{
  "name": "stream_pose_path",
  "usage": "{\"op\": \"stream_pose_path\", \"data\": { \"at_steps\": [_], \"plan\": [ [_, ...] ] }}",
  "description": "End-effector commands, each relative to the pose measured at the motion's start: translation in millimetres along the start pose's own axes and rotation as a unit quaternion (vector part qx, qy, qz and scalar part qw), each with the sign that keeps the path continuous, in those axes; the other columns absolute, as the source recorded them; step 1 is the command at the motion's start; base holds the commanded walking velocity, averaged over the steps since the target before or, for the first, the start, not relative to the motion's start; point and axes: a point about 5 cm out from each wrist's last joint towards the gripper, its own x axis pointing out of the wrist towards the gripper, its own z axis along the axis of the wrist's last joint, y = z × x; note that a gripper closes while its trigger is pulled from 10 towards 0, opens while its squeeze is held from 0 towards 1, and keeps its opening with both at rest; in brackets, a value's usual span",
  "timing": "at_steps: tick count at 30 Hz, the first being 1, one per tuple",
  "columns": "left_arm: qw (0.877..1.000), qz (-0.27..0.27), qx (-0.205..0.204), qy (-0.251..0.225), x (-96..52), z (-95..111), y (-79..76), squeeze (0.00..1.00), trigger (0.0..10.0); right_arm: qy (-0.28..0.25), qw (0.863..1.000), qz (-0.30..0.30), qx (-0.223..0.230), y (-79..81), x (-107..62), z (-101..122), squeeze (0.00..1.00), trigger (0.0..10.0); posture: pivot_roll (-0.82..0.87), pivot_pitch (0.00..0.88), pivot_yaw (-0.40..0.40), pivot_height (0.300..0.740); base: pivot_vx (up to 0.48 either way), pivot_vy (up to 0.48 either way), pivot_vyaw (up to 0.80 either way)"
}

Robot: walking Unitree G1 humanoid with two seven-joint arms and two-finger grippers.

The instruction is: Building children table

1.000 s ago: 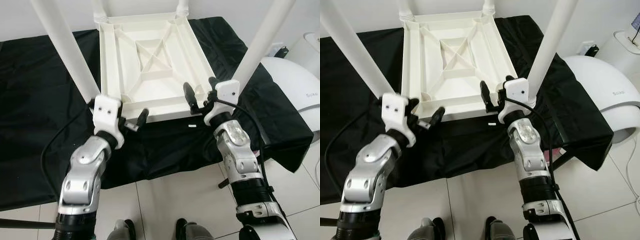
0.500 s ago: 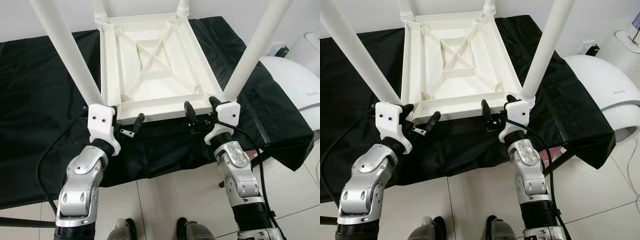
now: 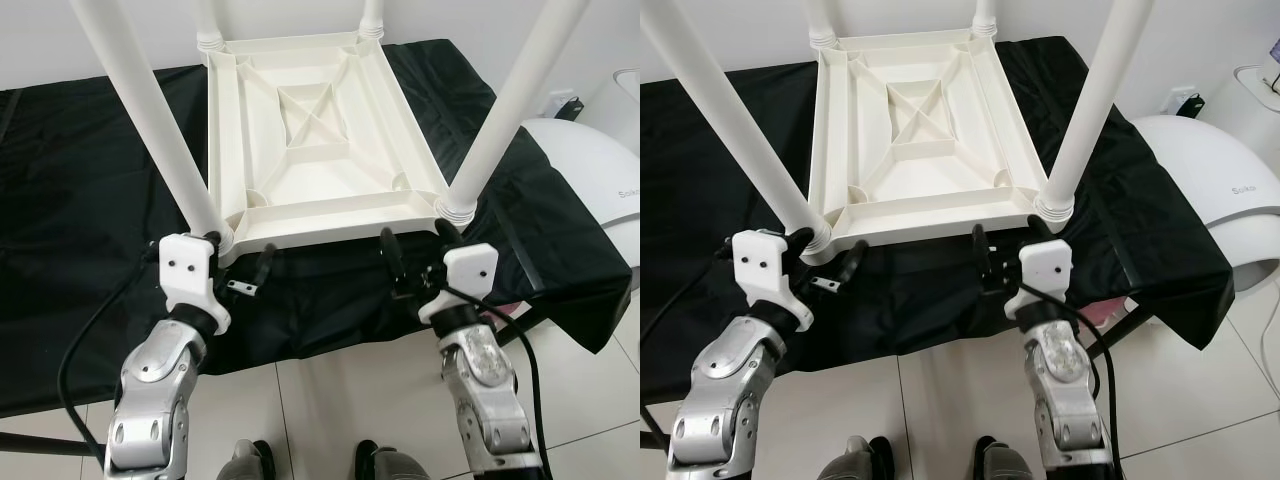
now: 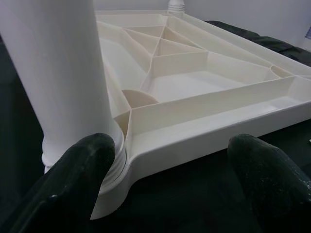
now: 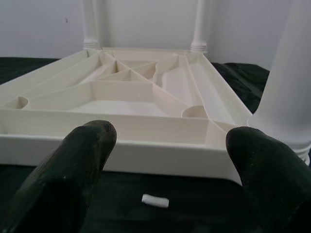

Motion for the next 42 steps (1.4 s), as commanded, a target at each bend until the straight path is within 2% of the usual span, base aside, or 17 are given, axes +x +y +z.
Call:
{"op": "stream_pose_path", "data": {
  "at_steps": [1,11,16,22,27,31,32,37,38,39,41,42],
  "plan": [
    [0.998,0.068,0.002,-0.002,-4.6,-0.5,8.3,0.00,10.0,0.005,1.000,-0.004,-0.003,-0.4,-4.7,0.4,0.00,10.0,-0.04,0.193,0.028,0.740,0.000,0.000,0.00],
    [0.998,0.061,0.005,-0.009,-8.2,-0.5,8.0,0.00,10.0,0.019,1.000,-0.003,-0.004,1.9,-19.5,-1.3,0.00,10.0,-0.04,0.177,0.019,0.740,0.000,0.000,0.00],
    [0.999,0.037,0.014,-0.012,-8.7,-0.1,5.6,0.00,10.0,0.028,1.000,-0.001,0.000,4.9,-27.5,-3.1,0.00,10.0,-0.04,0.176,0.020,0.740,0.000,0.000,0.00],
    [0.998,-0.060,0.028,-0.010,17.6,3.4,-9.5,0.00,10.0,0.031,0.999,-0.005,-0.014,0.2,-32.8,-1.1,0.00,10.0,-0.09,0.185,0.062,0.740,0.000,0.000,0.00],
    [0.994,-0.104,0.031,0.003,25.3,-1.4,-16.0,0.00,10.0,0.034,0.999,-0.029,-0.030,-9.1,-41.8,1.9,0.00,10.0,-0.11,0.197,0.083,0.740,0.000,0.000,0.00],
    [0.993,-0.114,0.035,0.006,26.4,-2.3,-16.9,0.00,10.0,0.035,0.998,-0.031,-0.033,-9.3,-43.1,2.3,0.00,10.0,-0.13,0.202,0.095,0.740,0.000,0.000,0.00],
    [0.991,-0.132,0.039,0.007,29.0,-1.8,-18.4,0.00,10.0,0.036,0.998,-0.040,-0.038,-10.1,-47.8,3.4,0.00,10.0,-0.14,0.207,0.112,0.740,0.000,0.000,0.00],
    [0.990,-0.132,0.037,0.006,31.4,-0.8,-18.0,0.00,10.0,0.035,0.998,-0.044,-0.039,-10.2,-48.6,3.9,0.00,10.0,-0.15,0.209,0.117,0.740,0.000,0.000,0.00],
    [0.991,-0.127,0.039,0.000,39.7,1.4,-17.1,0.00,10.0,0.034,0.998,-0.048,-0.039,-10.0,-49.0,4.6,0.00,10.0,-0.16,0.210,0.122,0.740,0.000,0.000,0.00],
    [0.991,-0.127,0.039,0.000,39.7,1.4,-17.1,0.00,10.0,0.034,0.998,-0.048,-0.039,-10.0,-49.0,4.6,0.00,10.0,-0.16,0.210,0.122,0.740,0.000,0.000,0.00],
    [0.993,-0.116,0.031,-0.017,61.5,10.3,-15.5,0.00,10.0,0.032,0.997,-0.050,-0.038,-8.7,-49.3,5.9,0.00,10.0,-0.16,0.213,0.123,0.740,0.000,0.000,0.00],
    [0.993,-0.116,0.031,-0.017,61.5,10.3,-15.5,0.00,10.0,0.032,0.997,-0.050,-0.038,-8.7,-49.3,5.9,0.00,10.0,-0.16,0.213,0.123,0.740,0.000,0.000,0.00]
  ]
}}
